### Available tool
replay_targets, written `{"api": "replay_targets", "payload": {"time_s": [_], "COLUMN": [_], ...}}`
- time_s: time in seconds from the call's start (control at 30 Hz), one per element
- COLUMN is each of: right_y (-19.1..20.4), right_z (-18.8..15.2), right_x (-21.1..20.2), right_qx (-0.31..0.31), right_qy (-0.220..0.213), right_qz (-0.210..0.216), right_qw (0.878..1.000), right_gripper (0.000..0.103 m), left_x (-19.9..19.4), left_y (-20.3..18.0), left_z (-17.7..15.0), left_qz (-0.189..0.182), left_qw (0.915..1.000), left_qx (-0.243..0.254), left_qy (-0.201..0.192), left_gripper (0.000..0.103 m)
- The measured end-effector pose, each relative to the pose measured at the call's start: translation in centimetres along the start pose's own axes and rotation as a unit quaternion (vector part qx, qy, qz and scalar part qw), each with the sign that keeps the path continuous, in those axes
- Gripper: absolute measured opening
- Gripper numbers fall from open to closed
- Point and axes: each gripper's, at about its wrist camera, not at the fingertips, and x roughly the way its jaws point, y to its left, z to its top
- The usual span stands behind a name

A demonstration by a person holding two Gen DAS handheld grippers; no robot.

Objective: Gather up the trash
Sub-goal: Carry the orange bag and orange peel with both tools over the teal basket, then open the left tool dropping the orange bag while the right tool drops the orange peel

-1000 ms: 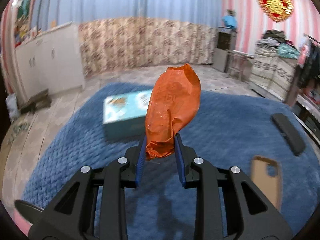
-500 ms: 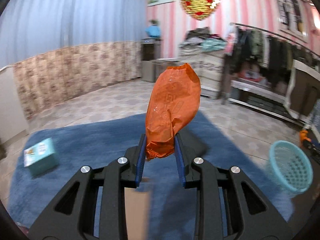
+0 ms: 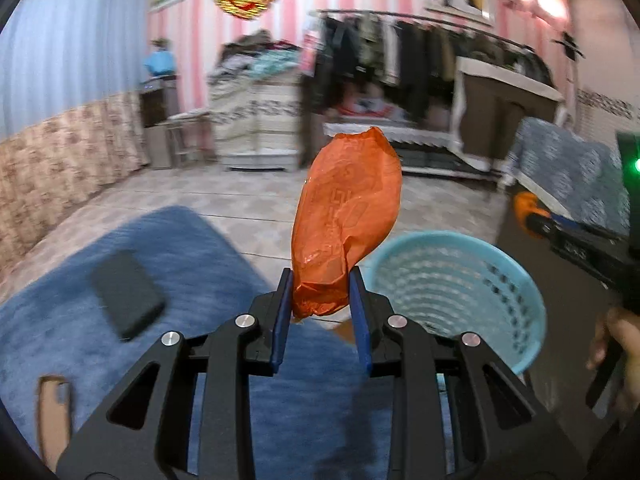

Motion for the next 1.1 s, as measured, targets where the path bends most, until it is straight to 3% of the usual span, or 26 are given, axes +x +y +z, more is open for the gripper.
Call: {"api": "replay_targets", "payload": {"time_s": [0.13,0.3,0.53,0.73,0.87,0.97,1.1], "right_y": [-2.2,-4.0,-5.2,-5.1,-4.5,-3.6,-2.2], "right_z": [0.1,-0.5,-1.1,-1.1,-1.2,-1.2,-1.3], "right_x": [1.0,1.2,1.3,1.3,1.5,1.8,2.4], "right_qx": [0.033,0.050,0.062,0.063,0.056,0.043,0.025], "right_qy": [0.005,0.006,0.010,0.014,0.018,0.022,0.030], "right_qz": [-0.004,-0.012,-0.016,-0.018,-0.015,-0.016,-0.009], "right_qw": [0.999,0.999,0.998,0.998,0.998,0.999,0.999], "right_gripper": [0.029,0.029,0.029,0.029,0.029,0.029,0.029], "left_x": [3.3,7.1,8.3,7.8,6.9,6.1,4.8], "left_y": [-3.0,-5.3,-8.0,-7.7,-5.9,-4.3,-1.9], "left_z": [-0.6,-0.9,-0.5,-0.2,0.4,1.0,1.6], "left_qz": [-0.038,-0.061,-0.085,-0.081,-0.036,-0.013,0.028], "left_qw": [0.9988,0.9963,0.9941,0.9948,0.9986,0.9998,0.9996], "left_qx": [0.010,0.017,0.041,0.045,0.034,0.017,-0.002], "left_qy": [0.027,0.059,0.054,0.042,0.019,0.007,-0.008], "left_gripper": [0.027,0.027,0.031,0.061,0.085,0.094,0.097]}}
